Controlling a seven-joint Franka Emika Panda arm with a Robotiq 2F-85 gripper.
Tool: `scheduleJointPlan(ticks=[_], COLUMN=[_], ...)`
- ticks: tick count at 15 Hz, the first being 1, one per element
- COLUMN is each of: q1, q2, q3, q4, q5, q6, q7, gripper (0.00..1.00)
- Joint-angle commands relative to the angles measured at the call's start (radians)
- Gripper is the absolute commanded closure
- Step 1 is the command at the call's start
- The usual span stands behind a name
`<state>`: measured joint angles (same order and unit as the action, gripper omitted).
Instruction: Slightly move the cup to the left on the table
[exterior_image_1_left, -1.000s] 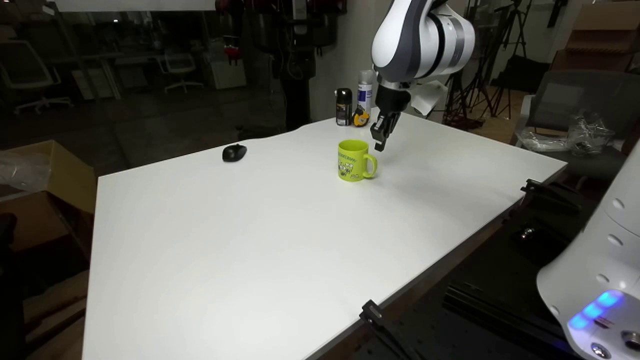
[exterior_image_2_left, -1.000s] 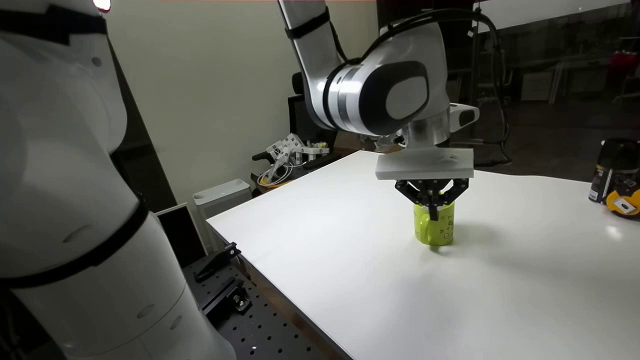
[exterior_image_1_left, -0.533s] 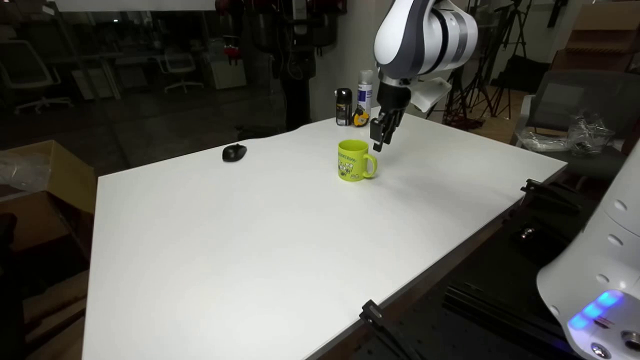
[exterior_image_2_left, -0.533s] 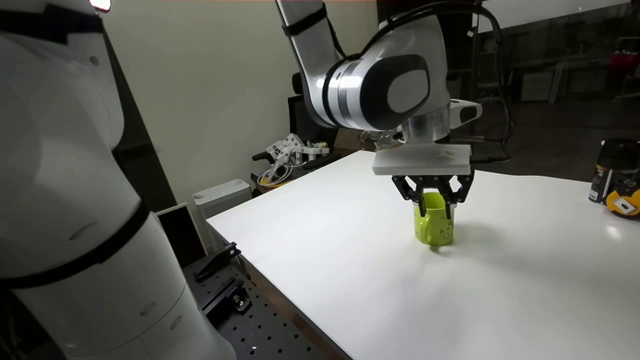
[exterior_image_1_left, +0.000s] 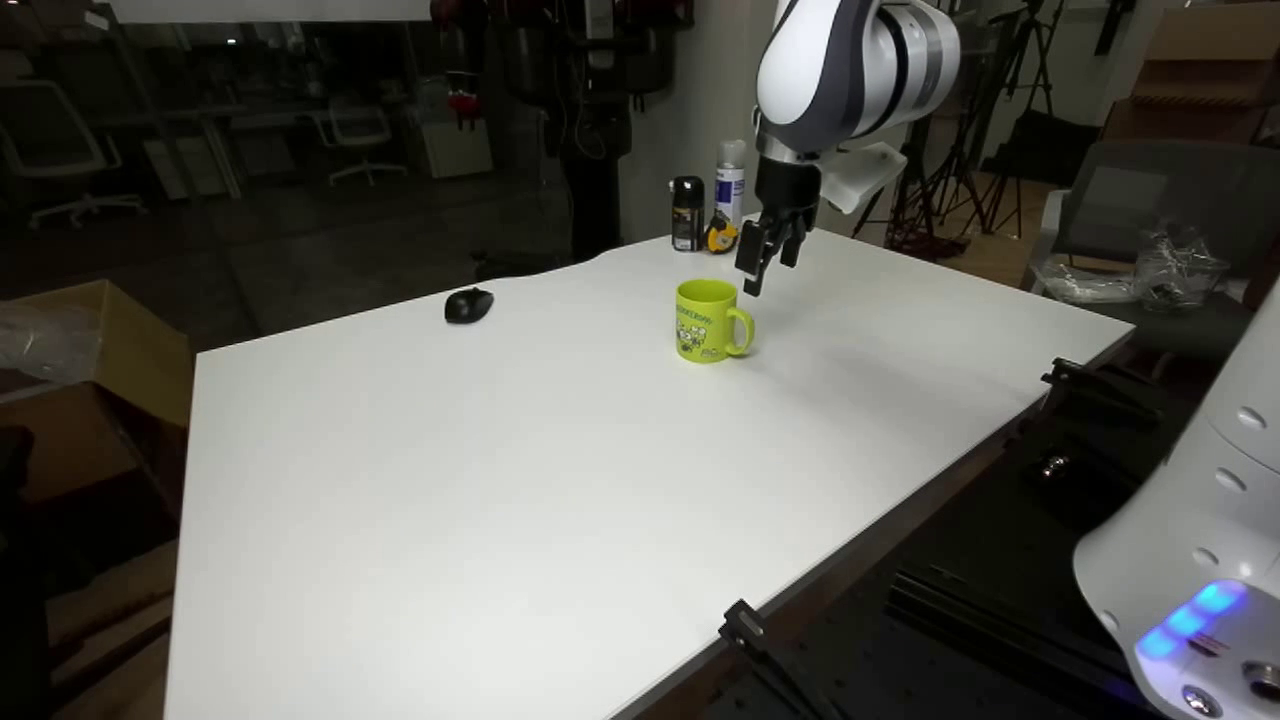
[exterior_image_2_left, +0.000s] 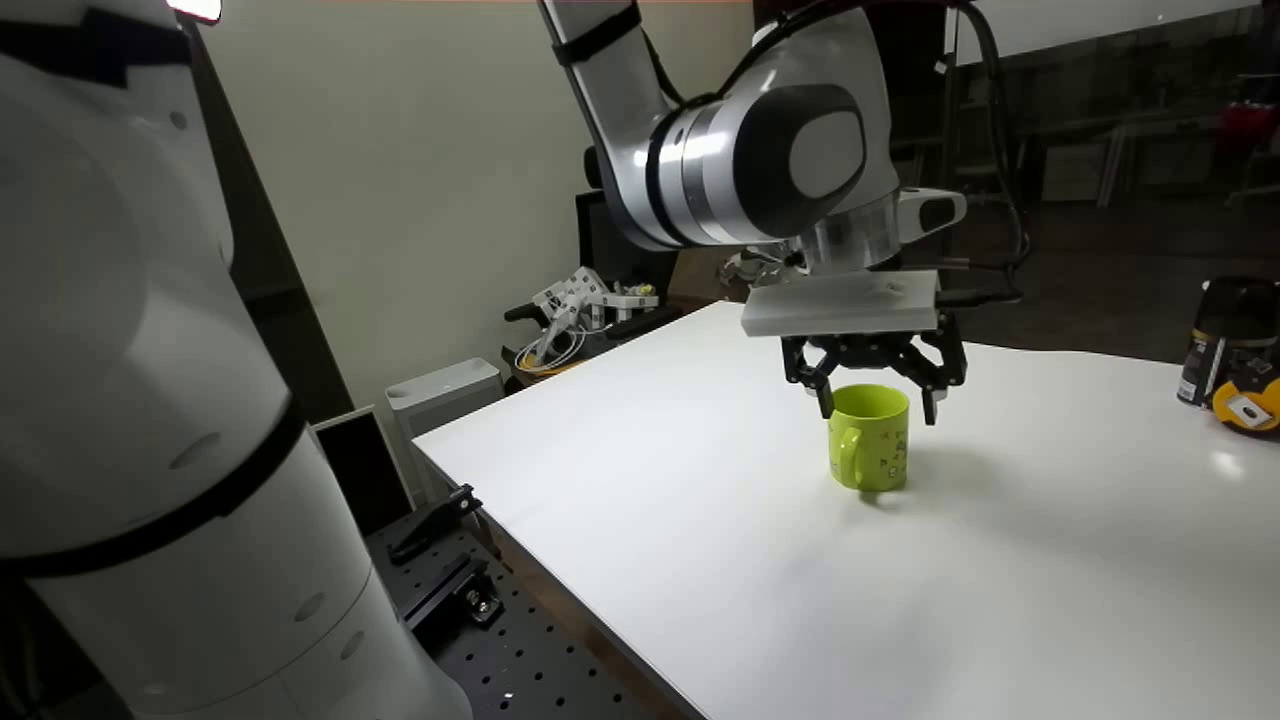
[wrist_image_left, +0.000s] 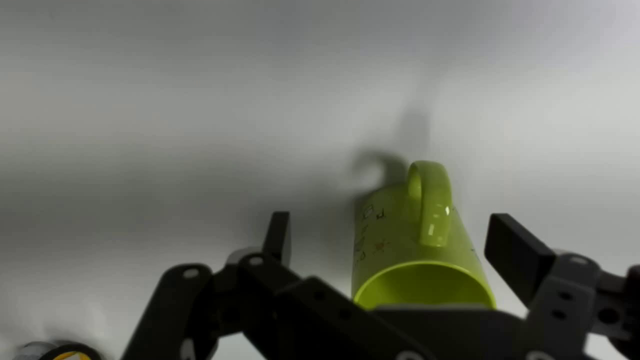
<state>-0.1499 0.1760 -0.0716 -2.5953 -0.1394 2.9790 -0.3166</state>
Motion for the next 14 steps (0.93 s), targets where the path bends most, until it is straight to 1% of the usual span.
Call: scheduleJointPlan(ticks=[1,3,4,5,7,10,13,14], q1=[0.023,0.015,0.036,0.011,0.015,0.020,-0.007,-0.005], q2=[0.057,0.099,0.113,0.063,0.095,0.117,0.171,0.188], q3=[-0.011,0.008,-0.016,0.003,0.002,0.000,0.062,0.071], q4=[0.084,0.134,0.158,0.096,0.130,0.147,0.183,0.193], q5=[-0.007,0.013,-0.011,-0.004,-0.006,0.000,0.083,0.097], q6=[0.020,0.019,0.004,0.011,0.011,0.024,0.081,0.098], q7=[0.050,0.036,0.066,0.021,0.031,0.048,0.063,0.073], gripper=[0.00,0.00,0.00,0.00,0.00,0.00,0.00,0.00])
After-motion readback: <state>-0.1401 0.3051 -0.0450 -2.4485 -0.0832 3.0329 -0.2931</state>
